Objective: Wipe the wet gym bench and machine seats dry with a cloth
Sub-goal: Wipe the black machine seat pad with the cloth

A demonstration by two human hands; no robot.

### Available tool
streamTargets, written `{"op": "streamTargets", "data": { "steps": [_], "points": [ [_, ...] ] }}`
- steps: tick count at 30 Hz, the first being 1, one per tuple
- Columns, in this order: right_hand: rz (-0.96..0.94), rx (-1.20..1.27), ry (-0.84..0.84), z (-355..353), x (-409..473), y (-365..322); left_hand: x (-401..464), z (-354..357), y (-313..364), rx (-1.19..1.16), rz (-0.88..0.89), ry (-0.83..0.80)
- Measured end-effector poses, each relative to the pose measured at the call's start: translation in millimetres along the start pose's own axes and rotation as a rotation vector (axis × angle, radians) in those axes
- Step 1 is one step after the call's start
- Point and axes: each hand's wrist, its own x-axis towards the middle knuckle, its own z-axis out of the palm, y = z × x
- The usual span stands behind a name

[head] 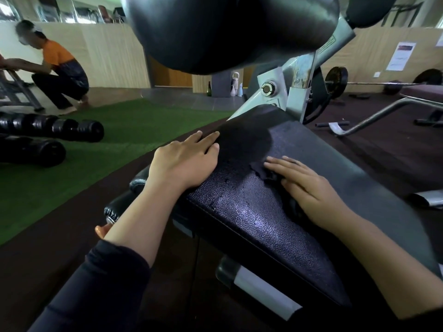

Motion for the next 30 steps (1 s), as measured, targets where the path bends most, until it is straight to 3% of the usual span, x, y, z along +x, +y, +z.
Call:
{"op": "streamTargets", "data": {
  "steps": [5, 10, 15, 20, 27, 30],
  "points": [
    [0.252, -0.134, 0.066, 10.5, 45.3, 3.4, -1.3, -0.1, 1.7, -0.006, 0.003, 0.002],
    [0.119, -0.175, 0.011, 27.3, 48.6, -41.4, -5.6, -2.8, 3.5, -0.087, 0.003, 0.044],
    [0.078, -0.123, -0.105, 15.6, 27.6, -34.9, -17.5, -11.3, -5.3, -0.202, -0.079, 0.185],
    [0.173, -0.072, -0.004, 22.0, 57.2, -22.6, -33.1, -13.7, -25.2, -0.134, -0.130, 0.078],
    [0.126, -0.081, 0.014, 23.2, 83.1, 3.2, -32.7, -7.4, -26.8, -0.160, -0.120, 0.119],
    [0.271, -0.024, 0.088, 17.7, 124.2, 18.8, -32.4, -5.2, -28.8, -0.175, -0.126, 0.157]
  ]
}}
